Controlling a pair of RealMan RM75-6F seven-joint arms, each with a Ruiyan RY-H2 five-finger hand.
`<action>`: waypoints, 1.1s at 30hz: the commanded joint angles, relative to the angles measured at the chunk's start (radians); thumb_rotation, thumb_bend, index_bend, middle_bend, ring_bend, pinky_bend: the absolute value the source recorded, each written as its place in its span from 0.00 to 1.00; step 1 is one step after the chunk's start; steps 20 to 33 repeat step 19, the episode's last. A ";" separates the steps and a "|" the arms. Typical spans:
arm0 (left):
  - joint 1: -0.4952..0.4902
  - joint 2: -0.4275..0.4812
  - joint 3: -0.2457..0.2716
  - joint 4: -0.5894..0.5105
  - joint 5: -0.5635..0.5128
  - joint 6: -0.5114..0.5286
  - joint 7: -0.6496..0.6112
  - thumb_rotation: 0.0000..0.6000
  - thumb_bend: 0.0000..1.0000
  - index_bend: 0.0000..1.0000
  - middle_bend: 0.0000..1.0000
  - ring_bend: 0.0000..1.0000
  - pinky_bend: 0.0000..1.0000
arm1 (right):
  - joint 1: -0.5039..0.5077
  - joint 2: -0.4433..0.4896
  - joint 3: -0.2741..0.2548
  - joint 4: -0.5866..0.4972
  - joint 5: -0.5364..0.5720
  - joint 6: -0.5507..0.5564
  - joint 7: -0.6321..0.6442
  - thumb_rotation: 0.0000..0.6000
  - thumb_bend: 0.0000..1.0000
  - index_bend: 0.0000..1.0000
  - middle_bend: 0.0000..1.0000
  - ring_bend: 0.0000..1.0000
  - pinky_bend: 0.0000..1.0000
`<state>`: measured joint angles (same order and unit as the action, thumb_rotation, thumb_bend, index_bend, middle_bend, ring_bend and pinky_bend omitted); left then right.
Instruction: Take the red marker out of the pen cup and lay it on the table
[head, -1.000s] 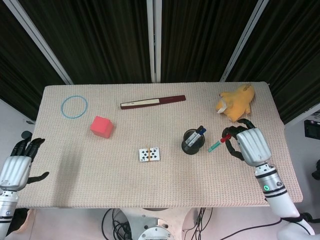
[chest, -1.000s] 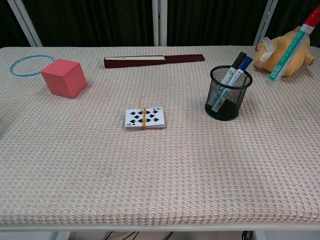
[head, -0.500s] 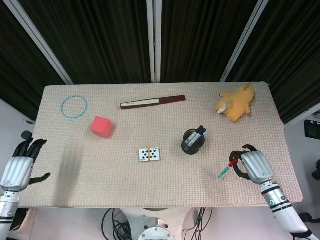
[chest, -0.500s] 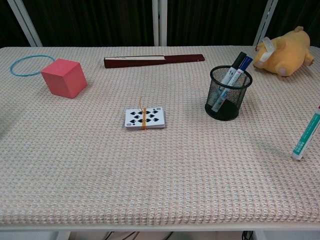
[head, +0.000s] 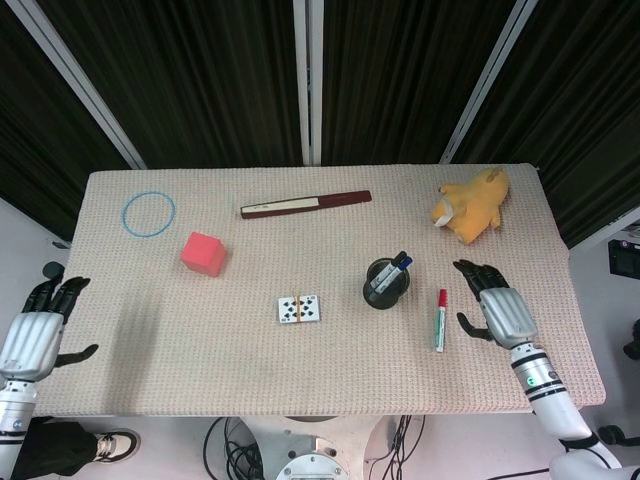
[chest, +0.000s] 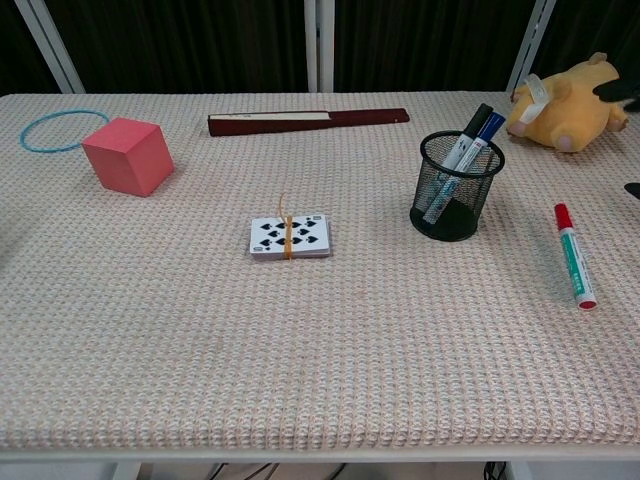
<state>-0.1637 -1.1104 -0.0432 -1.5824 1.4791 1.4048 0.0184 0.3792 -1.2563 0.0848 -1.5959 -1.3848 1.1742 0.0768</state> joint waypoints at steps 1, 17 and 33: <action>-0.001 -0.001 0.000 0.000 0.000 0.000 0.002 1.00 0.03 0.11 0.09 0.00 0.10 | -0.009 -0.028 0.013 0.079 -0.075 0.068 0.105 1.00 0.29 0.00 0.00 0.00 0.01; 0.009 0.006 -0.008 -0.007 0.020 0.044 0.016 1.00 0.03 0.11 0.09 0.00 0.10 | -0.259 -0.006 -0.025 0.149 -0.109 0.463 -0.249 1.00 0.24 0.00 0.00 0.00 0.00; 0.009 0.009 -0.007 -0.008 0.020 0.043 0.015 1.00 0.03 0.11 0.09 0.00 0.10 | -0.263 -0.006 -0.024 0.142 -0.114 0.465 -0.247 1.00 0.24 0.00 0.00 0.00 0.00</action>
